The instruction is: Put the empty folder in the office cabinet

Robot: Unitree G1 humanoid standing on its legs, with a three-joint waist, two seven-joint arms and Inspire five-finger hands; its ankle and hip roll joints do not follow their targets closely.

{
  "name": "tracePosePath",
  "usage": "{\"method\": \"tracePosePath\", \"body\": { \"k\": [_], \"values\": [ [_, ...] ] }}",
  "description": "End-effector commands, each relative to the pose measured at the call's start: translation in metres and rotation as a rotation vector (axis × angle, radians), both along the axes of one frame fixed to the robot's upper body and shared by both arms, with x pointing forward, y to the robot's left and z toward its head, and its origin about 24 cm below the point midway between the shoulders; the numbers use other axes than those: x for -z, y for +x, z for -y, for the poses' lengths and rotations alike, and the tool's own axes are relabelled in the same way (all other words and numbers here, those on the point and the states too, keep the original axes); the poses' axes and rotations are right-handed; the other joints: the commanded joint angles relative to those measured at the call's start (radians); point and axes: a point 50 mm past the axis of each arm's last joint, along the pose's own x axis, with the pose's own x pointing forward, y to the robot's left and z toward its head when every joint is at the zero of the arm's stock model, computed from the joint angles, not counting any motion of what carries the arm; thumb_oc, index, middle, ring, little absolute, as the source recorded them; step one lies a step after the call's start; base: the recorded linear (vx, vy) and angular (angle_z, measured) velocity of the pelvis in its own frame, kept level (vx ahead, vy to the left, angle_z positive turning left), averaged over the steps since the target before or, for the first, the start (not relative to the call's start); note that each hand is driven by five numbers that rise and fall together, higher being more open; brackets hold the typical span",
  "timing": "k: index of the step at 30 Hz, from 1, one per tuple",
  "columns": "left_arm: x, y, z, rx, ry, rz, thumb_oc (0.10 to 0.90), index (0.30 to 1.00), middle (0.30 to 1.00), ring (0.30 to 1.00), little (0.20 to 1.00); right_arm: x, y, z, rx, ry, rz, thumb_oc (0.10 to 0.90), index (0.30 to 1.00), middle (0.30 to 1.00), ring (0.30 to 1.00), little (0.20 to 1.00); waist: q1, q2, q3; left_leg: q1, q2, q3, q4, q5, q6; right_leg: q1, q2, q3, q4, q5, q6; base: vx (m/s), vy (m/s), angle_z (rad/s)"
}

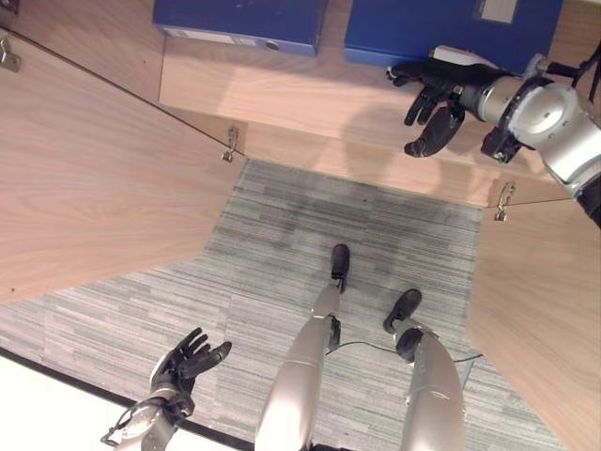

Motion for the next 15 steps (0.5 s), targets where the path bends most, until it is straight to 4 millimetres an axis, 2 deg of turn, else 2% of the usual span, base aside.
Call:
{"method": "tracePosePath", "body": {
  "k": [1, 2, 7, 9, 10, 11, 13, 14, 15],
  "values": [
    [-0.004, -0.019, -0.028, -0.058, 0.089, -0.031, 0.800, 0.900, 0.900, 0.900, 0.900, 0.085, -0.004, 0.031, 0.100, -0.162, -0.330, 0.800, 0.900, 0.900, 0.900, 0.900, 0.019, 0.005, 0.040, 0.086, -0.034, 0.029, 0.064, -0.201, -0.056, 0.139, 0.050, 0.016, -0.387, 0.203, 0.069, -0.03, -0.014, -0.04],
    [-0.004, -0.019, -0.028, -0.058, 0.089, -0.032, 0.800, 0.900, 0.900, 0.900, 0.900, 0.085, -0.004, 0.031, 0.101, -0.162, -0.331, 0.800, 0.900, 0.900, 0.900, 0.900, 0.020, 0.005, 0.040, 0.087, -0.034, 0.029, 0.064, -0.201, -0.056, 0.140, 0.050, 0.016, -0.387, 0.203, 0.069, -0.03, -0.017, -0.04],
    [-0.005, -0.015, -0.022, -0.017, 0.089, -0.023, 0.800, 0.900, 0.900, 0.900, 0.900, 0.128, -0.023, -0.005, -0.113, -0.284, -0.483, 0.800, 0.900, 0.900, 0.900, 0.900, 0.007, -0.005, 0.040, 0.140, -0.031, 0.036, 0.051, -0.199, -0.062, 0.203, 0.061, 0.018, -0.411, 0.202, 0.069, -0.02, -0.045, -0.07],
    [-0.004, -0.014, -0.020, -0.007, 0.094, -0.022, 0.800, 0.900, 0.900, 0.900, 0.900, 0.149, -0.036, -0.020, -0.216, -0.331, -0.536, 0.800, 0.900, 0.900, 0.900, 0.900, 0.001, -0.012, 0.040, 0.195, -0.030, 0.036, 0.045, -0.203, -0.065, 0.263, 0.070, 0.017, -0.427, 0.200, 0.069, -0.03, -0.076, -0.04],
    [-0.004, -0.014, -0.021, -0.006, 0.095, -0.023, 0.800, 0.900, 0.900, 0.900, 0.900, 0.149, -0.036, -0.020, -0.216, -0.331, -0.537, 0.800, 0.900, 0.900, 0.900, 0.900, 0.001, -0.012, 0.040, 0.196, -0.030, 0.036, 0.044, -0.202, -0.065, 0.265, 0.070, 0.017, -0.428, 0.200, 0.069, -0.02, -0.105, -0.05],
    [-0.002, -0.015, -0.021, -0.012, 0.090, -0.036, 0.800, 0.900, 0.900, 0.900, 0.900, 0.156, -0.041, -0.030, -0.271, -0.353, -0.535, 0.800, 0.900, 0.900, 0.900, 0.900, -0.006, -0.020, 0.040, 0.241, -0.023, 0.040, 0.046, -0.207, -0.071, 0.318, 0.078, 0.017, -0.443, 0.197, 0.068, -0.01, -0.061, -0.06],
    [0.002, -0.016, -0.021, -0.029, 0.073, -0.052, 0.800, 0.900, 0.900, 0.900, 0.900, 0.158, -0.042, -0.031, -0.279, -0.370, -0.512, 0.800, 0.900, 0.900, 0.900, 0.900, -0.012, -0.027, 0.039, 0.264, -0.015, 0.045, 0.051, -0.208, -0.079, 0.352, 0.081, 0.014, -0.456, 0.196, 0.067, -0.01, -0.137, -0.08],
    [0.007, -0.013, -0.019, -0.053, 0.052, -0.069, 0.800, 0.900, 0.900, 0.900, 0.900, 0.167, -0.043, -0.029, -0.273, -0.416, -0.463, 0.800, 0.900, 0.900, 0.900, 0.900, -0.028, -0.043, 0.023, 0.306, 0.001, 0.061, 0.063, -0.210, -0.096, 0.415, 0.095, 0.008, -0.490, 0.187, 0.062, -0.01, -0.196, 0.00],
    [0.008, -0.013, -0.020, -0.068, 0.057, -0.077, 0.800, 0.900, 0.900, 0.900, 0.900, 0.167, -0.042, -0.029, -0.268, -0.428, -0.426, 0.800, 0.900, 0.900, 0.900, 0.900, -0.033, -0.049, 0.017, 0.324, 0.009, 0.066, 0.070, -0.212, -0.102, 0.443, 0.099, 0.004, -0.503, 0.182, 0.058, 0.02, -0.178, 0.12]
  ]
}}
